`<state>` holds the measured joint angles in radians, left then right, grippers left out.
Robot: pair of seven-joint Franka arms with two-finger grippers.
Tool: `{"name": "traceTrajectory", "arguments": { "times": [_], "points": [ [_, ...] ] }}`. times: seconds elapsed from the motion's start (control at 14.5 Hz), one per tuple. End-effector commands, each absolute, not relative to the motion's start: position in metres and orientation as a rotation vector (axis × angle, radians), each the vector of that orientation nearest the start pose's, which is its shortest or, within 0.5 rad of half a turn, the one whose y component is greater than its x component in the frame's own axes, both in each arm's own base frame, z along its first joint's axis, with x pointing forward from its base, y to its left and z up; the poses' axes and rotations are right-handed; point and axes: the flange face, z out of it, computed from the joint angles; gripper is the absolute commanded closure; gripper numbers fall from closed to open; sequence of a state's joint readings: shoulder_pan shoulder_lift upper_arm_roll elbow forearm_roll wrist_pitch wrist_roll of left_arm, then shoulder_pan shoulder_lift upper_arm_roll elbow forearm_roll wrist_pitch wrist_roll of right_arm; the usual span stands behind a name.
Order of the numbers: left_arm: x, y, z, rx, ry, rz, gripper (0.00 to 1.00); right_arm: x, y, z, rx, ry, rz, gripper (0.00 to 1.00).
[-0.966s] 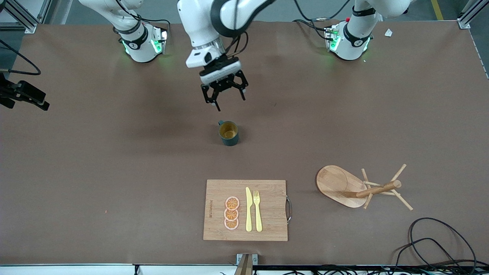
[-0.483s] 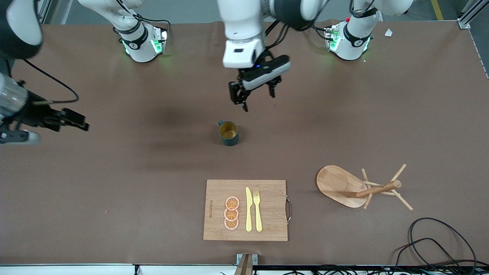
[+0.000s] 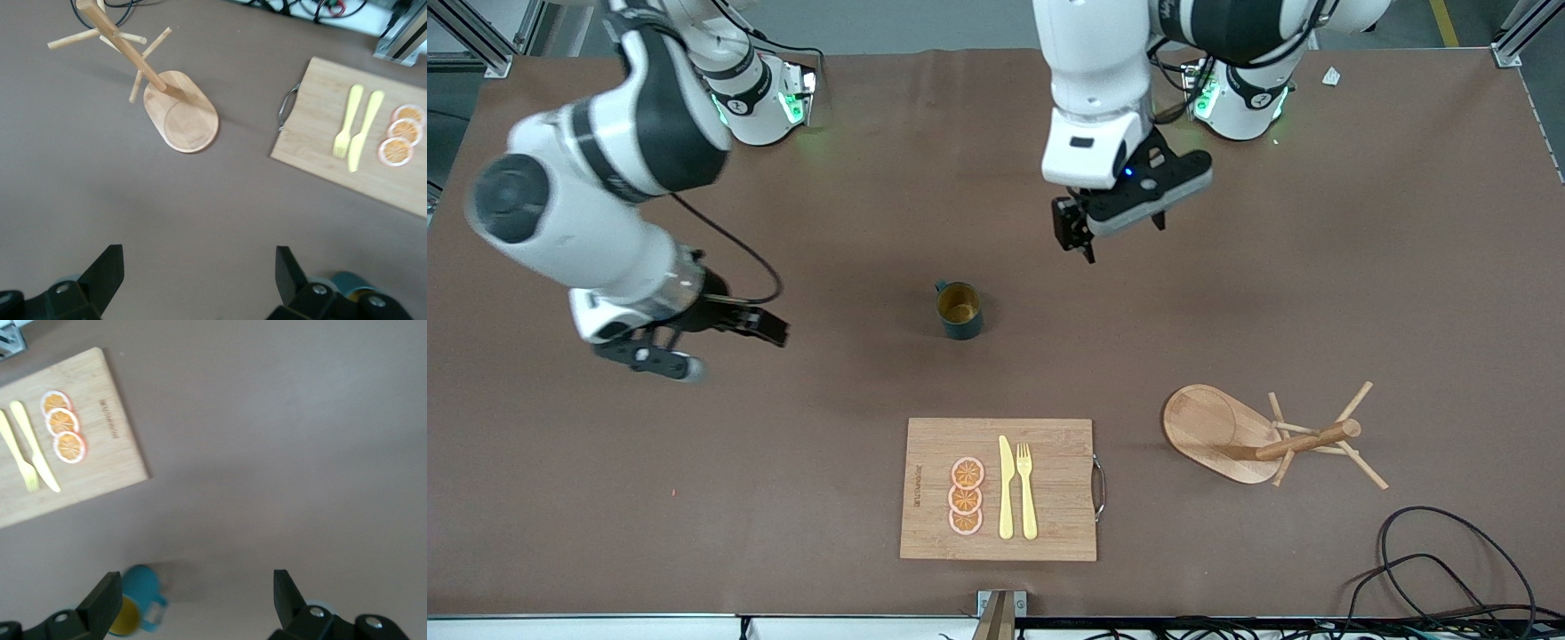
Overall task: Transfer cup from left to right arm and place
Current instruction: 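Lower the right gripper over the mug while the left gripper withdraws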
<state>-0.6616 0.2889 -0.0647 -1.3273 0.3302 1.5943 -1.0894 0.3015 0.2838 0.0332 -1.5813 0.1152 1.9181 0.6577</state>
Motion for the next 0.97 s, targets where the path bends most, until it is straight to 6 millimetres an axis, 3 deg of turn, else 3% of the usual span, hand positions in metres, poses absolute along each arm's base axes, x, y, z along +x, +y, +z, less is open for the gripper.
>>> {"name": "traceTrajectory", "arguments": {
  "times": [0.0, 0.14, 0.48, 0.76, 0.83, 0.9],
  "points": [
    [0.526, -0.361, 0.579, -2.931, -0.475, -0.215, 0.00, 0.605, 0.280, 0.460, -2.894, 0.717, -0.003, 0.00],
    [0.542, -0.334, 0.584, -2.963, -0.500, -0.166, 0.00, 0.593, 0.328, 0.438, -2.866, 0.788, 0.001, 0.00],
    [0.562, -0.269, 0.607, -2.970, -0.599, -0.106, 0.00, 0.562, 0.413, 0.368, -2.887, 0.841, 0.076, 0.00],
    [0.577, -0.209, 0.616, -2.959, -0.721, -0.052, 0.00, 0.534, 0.461, 0.303, -2.902, 0.938, 0.121, 0.00],
    [0.579, -0.204, 0.617, -2.981, -0.731, -0.028, 0.00, 0.532, 0.466, 0.293, -2.909, 0.938, 0.132, 0.00],
    [0.585, -0.185, 0.617, -3.013, -0.780, 0.015, 0.00, 0.532, 0.466, 0.289, -2.914, 0.940, 0.137, 0.00]
  ]
}}
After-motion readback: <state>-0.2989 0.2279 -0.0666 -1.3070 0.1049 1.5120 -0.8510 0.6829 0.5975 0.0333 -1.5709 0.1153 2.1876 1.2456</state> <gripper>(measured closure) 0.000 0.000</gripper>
